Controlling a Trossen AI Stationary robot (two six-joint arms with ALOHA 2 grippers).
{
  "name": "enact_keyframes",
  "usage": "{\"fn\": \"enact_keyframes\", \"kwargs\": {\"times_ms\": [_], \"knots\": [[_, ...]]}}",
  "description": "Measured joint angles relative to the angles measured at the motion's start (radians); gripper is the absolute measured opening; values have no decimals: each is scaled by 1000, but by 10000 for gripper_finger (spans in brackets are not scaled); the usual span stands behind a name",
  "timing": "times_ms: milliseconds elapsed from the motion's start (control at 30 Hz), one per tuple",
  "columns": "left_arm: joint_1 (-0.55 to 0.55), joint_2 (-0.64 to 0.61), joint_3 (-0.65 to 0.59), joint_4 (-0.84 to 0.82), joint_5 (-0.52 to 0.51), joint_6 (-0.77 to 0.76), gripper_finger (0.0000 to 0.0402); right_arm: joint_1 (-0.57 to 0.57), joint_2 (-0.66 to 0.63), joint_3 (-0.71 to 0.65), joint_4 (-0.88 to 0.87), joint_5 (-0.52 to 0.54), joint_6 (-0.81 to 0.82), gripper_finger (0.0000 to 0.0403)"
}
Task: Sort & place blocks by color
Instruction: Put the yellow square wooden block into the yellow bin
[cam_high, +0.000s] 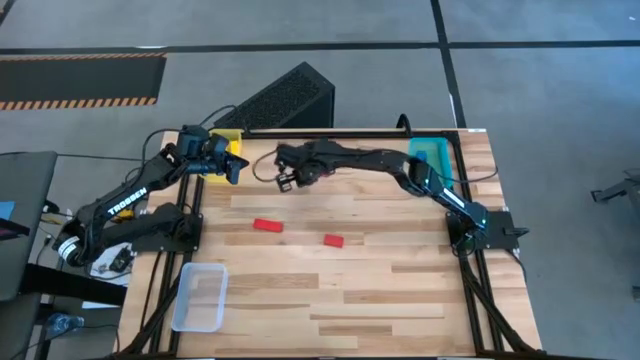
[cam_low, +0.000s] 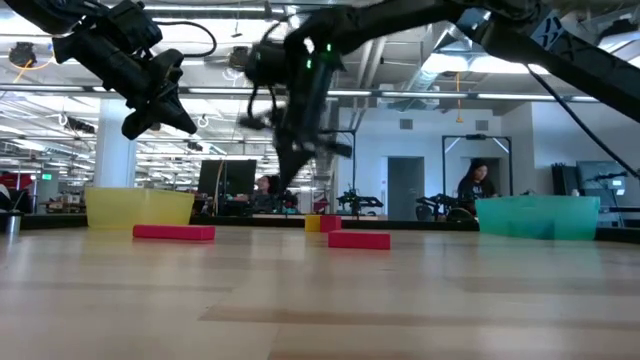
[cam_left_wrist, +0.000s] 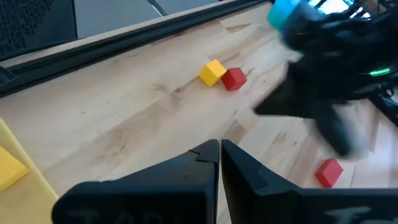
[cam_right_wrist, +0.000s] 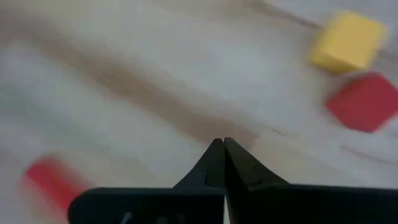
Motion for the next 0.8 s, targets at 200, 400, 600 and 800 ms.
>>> {"fn": "enact_keyframes", "kwargs": {"times_ms": [200, 400, 600, 800], "knots": [[0, 0, 0, -16, -13, -17, 2, -51, -36, 27, 70, -91, -399, 59], [0, 0, -1, -32, -83, -109, 2, -161, -36, 33, -20, -192, -694, 168], [-1, 2, -1, -29, -125, -184, 2, -221, -12, 35, -20, -196, -851, 255], [-1, 2, -1, -29, -126, -284, 2, -231, 86, 33, -50, -205, -901, 251]]}}
